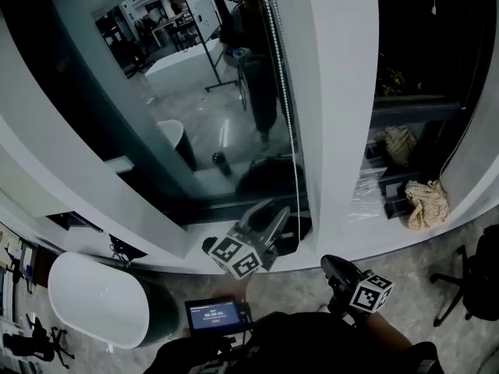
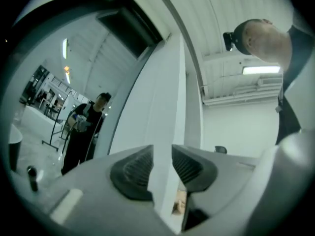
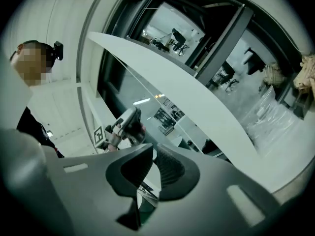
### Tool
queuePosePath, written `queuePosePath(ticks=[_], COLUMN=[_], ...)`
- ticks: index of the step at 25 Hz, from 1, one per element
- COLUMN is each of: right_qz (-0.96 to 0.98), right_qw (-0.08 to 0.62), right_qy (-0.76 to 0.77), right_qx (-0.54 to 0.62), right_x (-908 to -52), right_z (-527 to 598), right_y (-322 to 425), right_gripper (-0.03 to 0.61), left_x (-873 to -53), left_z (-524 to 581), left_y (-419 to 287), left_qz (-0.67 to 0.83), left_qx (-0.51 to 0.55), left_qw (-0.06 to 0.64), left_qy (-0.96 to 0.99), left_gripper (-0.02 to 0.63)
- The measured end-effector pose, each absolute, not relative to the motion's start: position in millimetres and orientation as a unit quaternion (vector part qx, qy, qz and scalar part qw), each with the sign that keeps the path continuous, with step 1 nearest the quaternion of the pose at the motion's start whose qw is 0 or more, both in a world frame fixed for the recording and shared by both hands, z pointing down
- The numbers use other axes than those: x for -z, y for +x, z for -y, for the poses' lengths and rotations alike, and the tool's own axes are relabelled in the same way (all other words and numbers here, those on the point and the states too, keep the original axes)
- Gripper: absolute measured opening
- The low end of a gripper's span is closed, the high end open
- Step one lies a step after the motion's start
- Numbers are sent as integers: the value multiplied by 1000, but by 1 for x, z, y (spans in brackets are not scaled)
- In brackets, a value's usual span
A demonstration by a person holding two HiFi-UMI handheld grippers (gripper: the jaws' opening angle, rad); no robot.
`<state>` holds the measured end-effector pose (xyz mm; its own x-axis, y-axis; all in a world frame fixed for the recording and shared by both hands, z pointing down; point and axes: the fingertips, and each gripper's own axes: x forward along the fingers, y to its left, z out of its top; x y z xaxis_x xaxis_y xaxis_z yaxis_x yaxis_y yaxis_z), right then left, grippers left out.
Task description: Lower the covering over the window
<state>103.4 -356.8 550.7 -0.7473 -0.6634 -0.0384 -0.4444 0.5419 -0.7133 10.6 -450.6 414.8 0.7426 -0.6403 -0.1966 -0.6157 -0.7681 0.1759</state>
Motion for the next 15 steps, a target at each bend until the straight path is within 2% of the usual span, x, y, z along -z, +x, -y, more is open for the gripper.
queuePosePath(ticks=[7,13,14,15], right_qz=[-849,-823,-815,-807], right_qw=[171,201,209,217], right_qy=[-348,-403,-414,-424], right_qx=[360,346,348,349], right_x=[-548,-539,-540,-542], right_z=[399,416,419,422], right_y=[139,142,145,149], right_gripper=[29,28,28,28], left_x=[-338,-271,-264,-262], left_z=[547,588,590,594], left_y=[40,61,65,68], left_qz=[328,254,245,239], left_qx=[184,208,210,212], left_qw=[-21,-49,-55,-60], left_qy=[926,943,945,946], left_gripper=[161,166,121,9])
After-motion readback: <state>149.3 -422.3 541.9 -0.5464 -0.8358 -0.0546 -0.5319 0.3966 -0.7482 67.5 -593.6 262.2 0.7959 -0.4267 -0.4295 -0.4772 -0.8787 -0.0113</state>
